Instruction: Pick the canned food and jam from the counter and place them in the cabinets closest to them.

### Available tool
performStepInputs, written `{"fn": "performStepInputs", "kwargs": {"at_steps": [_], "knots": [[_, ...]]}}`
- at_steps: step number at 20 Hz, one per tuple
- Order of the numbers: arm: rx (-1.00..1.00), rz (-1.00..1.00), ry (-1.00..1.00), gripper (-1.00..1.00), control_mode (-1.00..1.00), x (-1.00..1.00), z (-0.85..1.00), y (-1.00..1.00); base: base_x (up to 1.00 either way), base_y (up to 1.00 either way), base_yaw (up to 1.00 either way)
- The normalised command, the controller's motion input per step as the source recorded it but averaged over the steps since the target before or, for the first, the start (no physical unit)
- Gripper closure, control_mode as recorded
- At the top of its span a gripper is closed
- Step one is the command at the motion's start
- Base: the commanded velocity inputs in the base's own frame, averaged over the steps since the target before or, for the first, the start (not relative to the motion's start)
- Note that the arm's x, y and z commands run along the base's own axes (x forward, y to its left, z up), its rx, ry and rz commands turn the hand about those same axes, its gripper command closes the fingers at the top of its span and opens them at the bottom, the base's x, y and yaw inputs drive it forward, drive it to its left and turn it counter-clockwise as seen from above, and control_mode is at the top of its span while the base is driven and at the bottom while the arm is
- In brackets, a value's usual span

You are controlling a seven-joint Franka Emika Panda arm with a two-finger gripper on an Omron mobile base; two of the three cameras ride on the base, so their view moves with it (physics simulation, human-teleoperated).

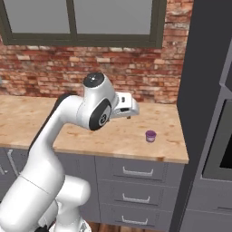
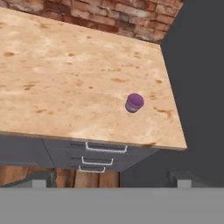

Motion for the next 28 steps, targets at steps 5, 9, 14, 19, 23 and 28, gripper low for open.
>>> {"fn": "performStepInputs", "kwargs": {"at_steps": [5,9,14,19,23,28], "knots": [[0.02,-0.03,0.12,-1.00,-1.00,0.46,-0.38,-0.28,0.00,0.00,0.00],[0.04,-0.02,0.11,-1.00,-1.00,0.38,-0.36,-0.30,0.00,0.00,0.00],[0.03,-0.02,0.08,-1.00,-1.00,0.47,-0.37,-0.22,0.00,0.00,0.00],[0.01,-0.02,0.05,-1.00,-1.00,0.55,-0.37,-0.12,0.00,0.00,0.00],[0.00,-0.03,0.05,-1.00,-1.00,0.48,-0.40,-0.13,0.00,0.00,0.00],[0.00,-0.03,0.04,-1.00,-1.00,0.45,-0.44,-0.18,0.00,0.00,0.00]]}}
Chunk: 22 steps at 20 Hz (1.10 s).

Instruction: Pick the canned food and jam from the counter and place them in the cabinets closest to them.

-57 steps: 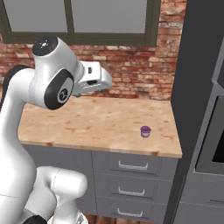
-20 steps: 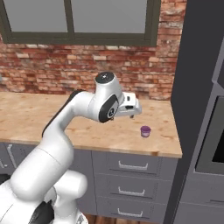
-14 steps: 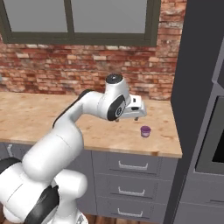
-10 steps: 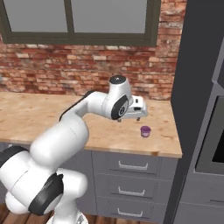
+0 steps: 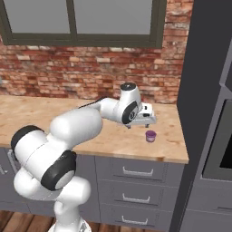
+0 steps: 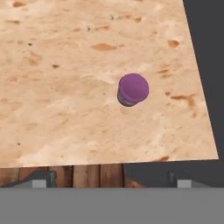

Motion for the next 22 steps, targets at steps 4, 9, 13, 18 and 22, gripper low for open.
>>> {"fn": "performStepInputs", "kwargs": {"at_steps": [4,9,13,18,22], "knots": [[0.00,-0.03,0.03,-1.00,-1.00,0.42,-0.46,-0.20,0.00,0.00,0.00],[0.00,-0.02,0.02,-1.00,-1.00,0.33,-0.42,-0.21,0.00,0.00,0.00],[0.00,0.00,0.00,-1.00,-1.00,0.14,-0.29,-0.08,0.00,0.00,0.00],[0.00,0.00,0.00,-1.00,-1.00,0.01,-0.02,0.00,0.00,0.00,0.00],[0.00,0.00,0.00,-1.00,-1.00,0.32,-0.07,-0.06,0.00,0.00,0.00]]}}
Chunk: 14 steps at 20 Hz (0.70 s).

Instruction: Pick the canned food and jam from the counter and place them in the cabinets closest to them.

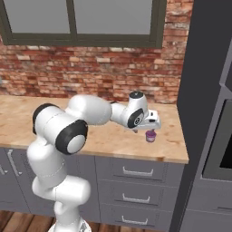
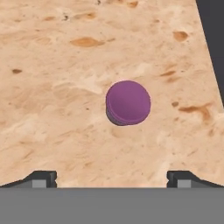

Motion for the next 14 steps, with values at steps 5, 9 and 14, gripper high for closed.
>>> {"fn": "performStepInputs", "kwargs": {"at_steps": [5,9,14], "knots": [[0.00,0.00,-0.02,-1.00,-1.00,0.33,-0.11,-0.12,0.00,0.00,0.00],[0.00,0.00,-0.08,-1.00,-1.00,0.26,-0.11,-0.13,0.00,0.00,0.00],[-0.02,0.00,-0.14,-1.00,-1.00,0.04,-0.07,-0.09,0.00,0.00,0.00]]}}
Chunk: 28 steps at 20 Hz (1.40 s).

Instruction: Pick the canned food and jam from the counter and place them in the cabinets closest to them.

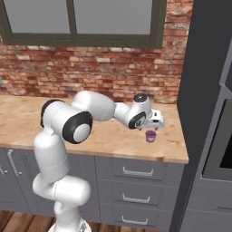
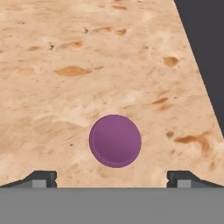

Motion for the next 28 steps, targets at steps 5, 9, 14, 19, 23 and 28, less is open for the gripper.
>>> {"fn": "performStepInputs", "kwargs": {"at_steps": [5,9,14,19,23,28], "knots": [[-0.01,0.00,-0.07,-1.00,-1.00,0.00,0.00,0.00,0.00,0.00,0.00],[0.00,0.00,0.00,-1.00,-1.00,0.00,0.00,0.00,0.00,0.00,0.00],[0.00,0.00,0.00,-1.00,-1.00,0.01,0.00,0.00,0.00,0.00,0.00],[0.00,0.00,0.00,-1.00,-1.00,0.04,-0.12,0.00,0.00,0.00,0.00],[0.00,0.00,0.00,-1.00,-1.00,0.12,-0.28,0.00,0.00,0.00,0.00],[0.00,0.00,0.00,-1.00,-1.00,0.20,-0.34,0.00,0.00,0.00,0.00]]}}
